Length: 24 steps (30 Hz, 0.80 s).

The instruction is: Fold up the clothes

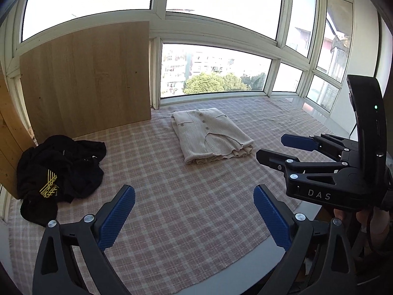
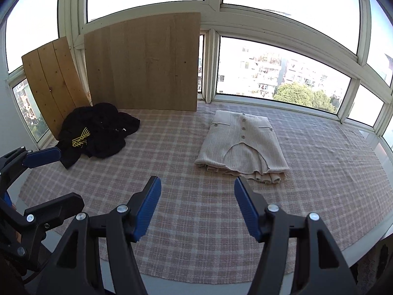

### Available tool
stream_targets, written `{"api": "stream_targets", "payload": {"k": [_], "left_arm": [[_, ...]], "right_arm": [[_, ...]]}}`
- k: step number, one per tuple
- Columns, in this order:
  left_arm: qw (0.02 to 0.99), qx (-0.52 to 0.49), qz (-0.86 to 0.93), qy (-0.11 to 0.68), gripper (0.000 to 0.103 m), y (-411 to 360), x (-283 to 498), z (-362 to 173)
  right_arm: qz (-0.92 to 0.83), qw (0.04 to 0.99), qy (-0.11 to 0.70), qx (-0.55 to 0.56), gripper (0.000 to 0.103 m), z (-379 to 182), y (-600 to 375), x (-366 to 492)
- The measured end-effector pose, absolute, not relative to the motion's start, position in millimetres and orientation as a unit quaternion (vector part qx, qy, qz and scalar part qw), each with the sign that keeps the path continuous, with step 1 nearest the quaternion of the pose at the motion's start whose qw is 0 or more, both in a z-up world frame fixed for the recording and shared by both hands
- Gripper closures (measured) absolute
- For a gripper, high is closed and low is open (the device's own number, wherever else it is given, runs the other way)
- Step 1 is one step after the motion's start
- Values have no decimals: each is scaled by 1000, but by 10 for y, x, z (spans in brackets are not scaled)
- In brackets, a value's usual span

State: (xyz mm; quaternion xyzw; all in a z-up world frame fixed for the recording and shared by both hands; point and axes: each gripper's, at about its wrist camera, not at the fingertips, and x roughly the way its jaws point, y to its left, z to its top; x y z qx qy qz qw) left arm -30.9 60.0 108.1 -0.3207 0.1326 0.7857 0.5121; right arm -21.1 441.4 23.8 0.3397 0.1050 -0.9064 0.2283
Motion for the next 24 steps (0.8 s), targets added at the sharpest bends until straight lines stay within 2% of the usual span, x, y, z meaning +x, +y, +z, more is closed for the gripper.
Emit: {"api": "stream_targets", "payload": {"k": [7,19,24], "left_arm": [[500,-338,789,111,2,500,-328,1081],[479,-307,808,152,1,529,-185,1118],[462,-314,817,140,1,526,-228,1120]], "right_arm": [[-906,229,111,338,41,248,4405,-165],[-907,232,118,331,41,277,4467,-128],[-906,232,117,334,41,271,4476,-133]]}}
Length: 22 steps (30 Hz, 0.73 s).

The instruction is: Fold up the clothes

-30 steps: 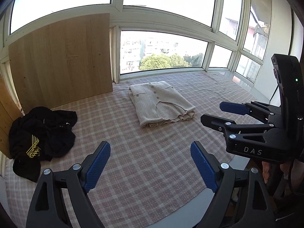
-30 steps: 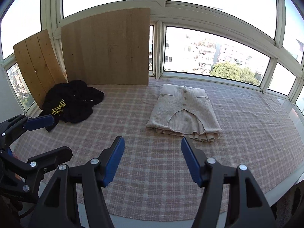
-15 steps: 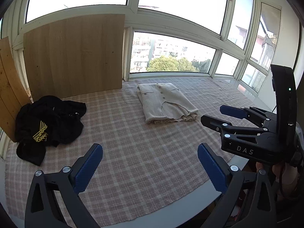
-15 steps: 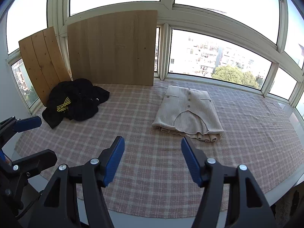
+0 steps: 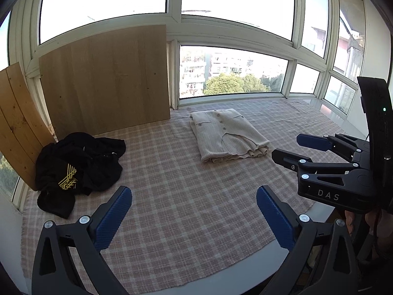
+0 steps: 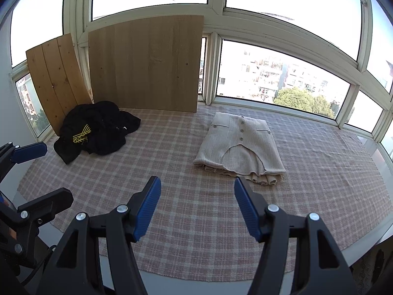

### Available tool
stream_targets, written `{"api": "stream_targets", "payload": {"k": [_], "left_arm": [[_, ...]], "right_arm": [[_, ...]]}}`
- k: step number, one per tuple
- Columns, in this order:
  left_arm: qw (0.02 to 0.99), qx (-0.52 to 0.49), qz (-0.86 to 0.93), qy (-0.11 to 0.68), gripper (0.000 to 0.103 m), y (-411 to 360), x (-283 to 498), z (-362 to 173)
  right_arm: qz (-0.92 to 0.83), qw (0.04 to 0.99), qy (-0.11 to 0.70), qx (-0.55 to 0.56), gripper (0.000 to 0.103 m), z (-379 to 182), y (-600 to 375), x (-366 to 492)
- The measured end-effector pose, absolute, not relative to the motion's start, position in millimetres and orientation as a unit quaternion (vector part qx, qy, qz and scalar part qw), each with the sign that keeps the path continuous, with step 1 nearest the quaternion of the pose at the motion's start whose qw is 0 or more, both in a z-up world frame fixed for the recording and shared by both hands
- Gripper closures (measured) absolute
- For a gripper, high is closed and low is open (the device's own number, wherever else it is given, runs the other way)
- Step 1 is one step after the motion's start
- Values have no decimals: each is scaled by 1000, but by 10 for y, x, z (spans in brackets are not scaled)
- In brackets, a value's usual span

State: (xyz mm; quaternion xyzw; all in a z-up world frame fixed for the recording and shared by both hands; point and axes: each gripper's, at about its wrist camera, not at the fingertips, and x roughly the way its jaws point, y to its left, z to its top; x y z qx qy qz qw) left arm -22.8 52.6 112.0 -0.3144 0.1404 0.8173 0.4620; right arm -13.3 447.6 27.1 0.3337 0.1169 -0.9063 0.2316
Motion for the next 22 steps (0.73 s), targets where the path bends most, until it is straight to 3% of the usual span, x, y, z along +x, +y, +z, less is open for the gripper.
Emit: {"api": "stream_targets", "payload": {"k": [22], "left_arm": [[459,-301,823,151,1,593,-173,1133]], "right_arm": [[-905,224,120,341,41,239,4493,-190]]}}
